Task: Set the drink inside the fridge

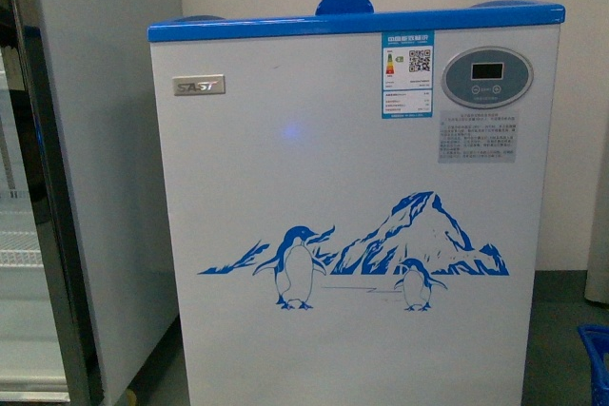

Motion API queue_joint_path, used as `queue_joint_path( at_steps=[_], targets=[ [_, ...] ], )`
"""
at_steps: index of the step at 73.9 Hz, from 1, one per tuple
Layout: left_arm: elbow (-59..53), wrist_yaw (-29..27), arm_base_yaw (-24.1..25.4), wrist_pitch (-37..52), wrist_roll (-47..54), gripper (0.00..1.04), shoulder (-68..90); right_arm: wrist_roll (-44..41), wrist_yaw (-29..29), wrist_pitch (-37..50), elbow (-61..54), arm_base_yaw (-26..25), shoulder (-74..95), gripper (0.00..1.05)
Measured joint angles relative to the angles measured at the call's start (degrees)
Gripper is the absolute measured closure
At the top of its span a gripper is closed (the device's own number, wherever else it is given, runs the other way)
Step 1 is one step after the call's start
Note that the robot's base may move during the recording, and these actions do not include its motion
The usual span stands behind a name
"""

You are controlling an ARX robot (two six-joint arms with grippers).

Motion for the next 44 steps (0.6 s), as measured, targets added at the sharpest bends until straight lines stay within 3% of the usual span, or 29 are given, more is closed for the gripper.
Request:
queue_joint_path(
  at_steps=[44],
  targets=[
    [0.0, -0.02, 0.0, 0.0, 0.0, 0.08, 0.0, 0.0, 0.0, 0.0, 0.0, 0.0, 0.0, 0.07]
  ],
)
